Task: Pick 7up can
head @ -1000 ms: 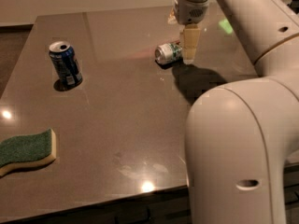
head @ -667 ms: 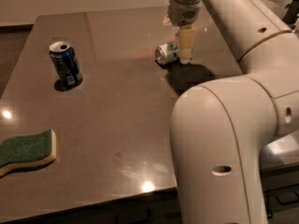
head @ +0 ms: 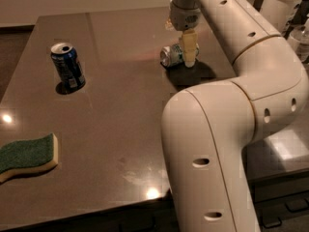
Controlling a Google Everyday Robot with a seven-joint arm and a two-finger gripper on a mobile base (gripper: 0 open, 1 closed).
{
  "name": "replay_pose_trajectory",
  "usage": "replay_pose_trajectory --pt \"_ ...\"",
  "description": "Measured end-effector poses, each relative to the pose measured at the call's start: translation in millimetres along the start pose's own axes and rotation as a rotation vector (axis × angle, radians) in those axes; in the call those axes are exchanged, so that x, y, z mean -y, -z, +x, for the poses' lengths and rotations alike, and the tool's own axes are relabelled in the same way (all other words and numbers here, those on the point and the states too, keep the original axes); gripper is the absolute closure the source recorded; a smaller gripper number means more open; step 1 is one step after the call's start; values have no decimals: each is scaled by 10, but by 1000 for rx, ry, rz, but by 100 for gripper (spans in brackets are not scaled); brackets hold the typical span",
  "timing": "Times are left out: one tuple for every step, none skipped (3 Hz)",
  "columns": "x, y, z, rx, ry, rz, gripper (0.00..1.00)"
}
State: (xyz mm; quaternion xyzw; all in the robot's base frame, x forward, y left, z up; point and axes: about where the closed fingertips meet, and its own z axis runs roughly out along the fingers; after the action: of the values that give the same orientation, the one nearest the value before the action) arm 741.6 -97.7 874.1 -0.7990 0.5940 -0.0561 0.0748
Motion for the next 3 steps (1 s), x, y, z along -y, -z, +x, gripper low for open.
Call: replay_pose_trajectory --pt "23 -109 23 -13 22 -19 0" --pt "30 -166 34 -22 36 -33 18" --pt "23 -157 37 -18 42 -37 42"
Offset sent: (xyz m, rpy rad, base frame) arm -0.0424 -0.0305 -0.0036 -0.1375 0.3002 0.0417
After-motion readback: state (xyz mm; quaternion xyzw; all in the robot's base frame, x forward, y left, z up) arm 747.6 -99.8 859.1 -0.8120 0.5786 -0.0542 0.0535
